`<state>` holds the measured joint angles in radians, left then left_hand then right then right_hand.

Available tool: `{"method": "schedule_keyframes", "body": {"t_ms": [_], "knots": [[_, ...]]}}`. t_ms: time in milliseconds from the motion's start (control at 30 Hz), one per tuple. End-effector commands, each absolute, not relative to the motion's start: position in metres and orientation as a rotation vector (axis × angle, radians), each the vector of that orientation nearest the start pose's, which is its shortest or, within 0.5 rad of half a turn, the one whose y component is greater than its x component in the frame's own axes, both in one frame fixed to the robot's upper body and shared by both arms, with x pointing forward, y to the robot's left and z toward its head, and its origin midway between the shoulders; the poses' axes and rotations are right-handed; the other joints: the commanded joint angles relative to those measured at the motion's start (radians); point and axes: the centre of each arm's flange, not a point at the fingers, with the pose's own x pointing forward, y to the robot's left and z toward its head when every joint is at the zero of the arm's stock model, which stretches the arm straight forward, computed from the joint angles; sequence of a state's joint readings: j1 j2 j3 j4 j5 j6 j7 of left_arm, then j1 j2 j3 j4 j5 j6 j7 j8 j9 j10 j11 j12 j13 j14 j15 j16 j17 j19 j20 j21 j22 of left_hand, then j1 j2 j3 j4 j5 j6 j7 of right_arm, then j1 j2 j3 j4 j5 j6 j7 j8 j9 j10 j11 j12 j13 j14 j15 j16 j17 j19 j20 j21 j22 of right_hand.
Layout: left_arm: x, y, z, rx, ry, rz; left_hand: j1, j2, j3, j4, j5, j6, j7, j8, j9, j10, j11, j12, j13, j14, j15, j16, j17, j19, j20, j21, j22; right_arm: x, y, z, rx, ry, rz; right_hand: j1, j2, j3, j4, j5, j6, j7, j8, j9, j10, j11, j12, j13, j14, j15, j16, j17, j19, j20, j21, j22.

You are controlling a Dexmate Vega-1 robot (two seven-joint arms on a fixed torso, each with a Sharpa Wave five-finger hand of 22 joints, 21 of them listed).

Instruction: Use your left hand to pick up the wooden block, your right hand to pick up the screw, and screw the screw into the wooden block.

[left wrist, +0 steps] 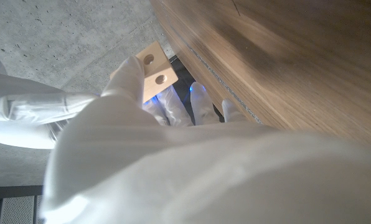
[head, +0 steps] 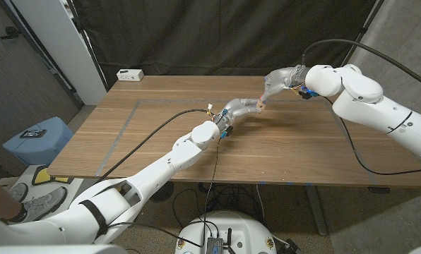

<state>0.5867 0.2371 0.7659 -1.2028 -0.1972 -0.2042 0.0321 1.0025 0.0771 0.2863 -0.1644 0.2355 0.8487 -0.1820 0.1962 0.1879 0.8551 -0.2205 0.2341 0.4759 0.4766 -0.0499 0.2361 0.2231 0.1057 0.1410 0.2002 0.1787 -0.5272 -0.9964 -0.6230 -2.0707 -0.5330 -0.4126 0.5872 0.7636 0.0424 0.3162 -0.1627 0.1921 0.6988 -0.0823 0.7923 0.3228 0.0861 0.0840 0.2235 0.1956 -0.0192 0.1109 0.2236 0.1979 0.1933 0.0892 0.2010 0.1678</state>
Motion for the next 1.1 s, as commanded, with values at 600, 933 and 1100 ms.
{"method": "schedule_keyframes", "body": {"t_ms": [600, 933, 1100], "knots": [[0.6521, 0.023, -0.0102, 0.408, -0.633, -0.525, 0.0, 0.022, 0.027, 0.012, 0.007, 0.008, 0.005, 0.005, 0.005, 0.009, 0.0, 0.007, 0.074, 0.01, -0.067, -0.001, 0.002, 0.005, 0.01, 0.006, 0.005, 0.5406, -0.2186, 0.1272, -1.694, -0.387, 0.066, -0.018, -0.002, -0.007, 0.02, -0.007, 0.092, -0.006, 0.071, 0.033, 0.086, -0.014, 0.014, 0.0, 0.062, -0.018, 0.022, 0.007, 0.053, -0.012, 0.009, 0.003], [0.6519, 0.025, -0.0103, 0.407, -0.633, -0.524, 0.0, 0.023, 0.03, 0.011, 0.008, 0.007, 0.004, 0.005, 0.005, 0.008, 0.0, 0.007, 0.074, 0.01, -0.066, -0.003, 0.001, 0.006, 0.008, 0.007, 0.005, 0.5402, -0.2142, 0.1265, -1.704, -0.378, 0.055, -0.054, -0.015, -0.024, 0.031, -0.012, 0.155, -0.002, 0.096, 0.022, 0.128, -0.024, 0.016, -0.001, 0.091, -0.029, 0.027, 0.008, 0.072, -0.019, 0.008, 0.003], [0.6515, 0.0258, -0.01, 0.407, -0.634, -0.526, 0.001, 0.023, 0.031, 0.011, 0.008, 0.007, 0.006, 0.005, 0.005, 0.008, 0.0, 0.007, 0.074, 0.01, -0.066, -0.003, 0.001, 0.006, 0.008, 0.007, 0.005, 0.54, -0.2124, 0.1265, -1.709, -0.365, 0.052, -0.125, -0.05, -0.059, 0.053, -0.02, 0.172, 0.008, 0.094, 0.004, 0.136, -0.016, 0.008, -0.001, 0.098, -0.029, 0.024, 0.009, 0.075, -0.017, 0.003, 0.004]]}}
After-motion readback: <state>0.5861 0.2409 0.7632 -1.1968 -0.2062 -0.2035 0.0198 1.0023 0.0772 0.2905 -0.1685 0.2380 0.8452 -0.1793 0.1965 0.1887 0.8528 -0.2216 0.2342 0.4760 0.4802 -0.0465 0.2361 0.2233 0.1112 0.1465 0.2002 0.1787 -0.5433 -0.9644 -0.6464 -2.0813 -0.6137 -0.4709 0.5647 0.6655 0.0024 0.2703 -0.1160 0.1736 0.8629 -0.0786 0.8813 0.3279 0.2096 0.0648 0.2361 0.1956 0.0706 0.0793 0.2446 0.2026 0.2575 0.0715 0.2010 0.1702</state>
